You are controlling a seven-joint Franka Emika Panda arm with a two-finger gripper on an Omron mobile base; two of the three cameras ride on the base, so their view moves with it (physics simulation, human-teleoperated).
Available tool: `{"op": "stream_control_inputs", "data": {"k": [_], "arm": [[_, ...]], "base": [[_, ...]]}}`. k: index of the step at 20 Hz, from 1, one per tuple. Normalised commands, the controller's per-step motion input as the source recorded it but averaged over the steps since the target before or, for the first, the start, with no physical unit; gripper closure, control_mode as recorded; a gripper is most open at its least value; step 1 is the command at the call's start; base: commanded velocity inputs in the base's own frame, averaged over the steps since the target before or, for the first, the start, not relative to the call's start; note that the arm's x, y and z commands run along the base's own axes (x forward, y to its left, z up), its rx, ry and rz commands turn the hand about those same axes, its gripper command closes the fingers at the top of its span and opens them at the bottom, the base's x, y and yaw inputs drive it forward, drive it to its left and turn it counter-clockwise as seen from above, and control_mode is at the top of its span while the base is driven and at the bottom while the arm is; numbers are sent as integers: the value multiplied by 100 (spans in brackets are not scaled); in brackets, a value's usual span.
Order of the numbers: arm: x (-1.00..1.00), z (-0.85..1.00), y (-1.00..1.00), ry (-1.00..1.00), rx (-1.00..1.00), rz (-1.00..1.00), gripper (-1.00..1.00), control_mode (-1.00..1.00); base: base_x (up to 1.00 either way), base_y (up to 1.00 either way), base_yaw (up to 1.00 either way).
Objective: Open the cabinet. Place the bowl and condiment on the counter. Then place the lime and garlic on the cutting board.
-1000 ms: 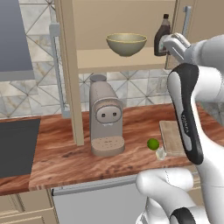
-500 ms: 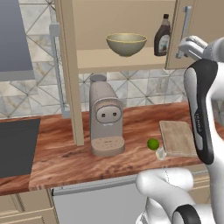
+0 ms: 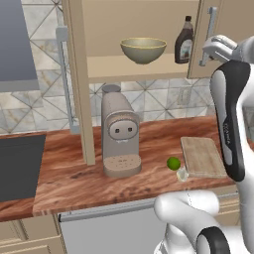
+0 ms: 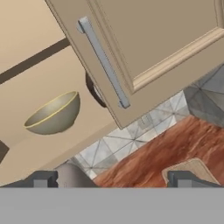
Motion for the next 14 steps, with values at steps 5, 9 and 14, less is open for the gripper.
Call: {"op": "stream_control_inputs", "data": {"k": [5, 9, 14], "arm": [[-4, 5, -21, 0, -1, 14, -100, -100], [0, 0, -9, 5, -6, 15, -100, -100], [0, 0, -2, 13, -13, 9, -100, -100]], "base": [[0, 0, 0], [0, 0, 0], [0, 0, 0]]}}
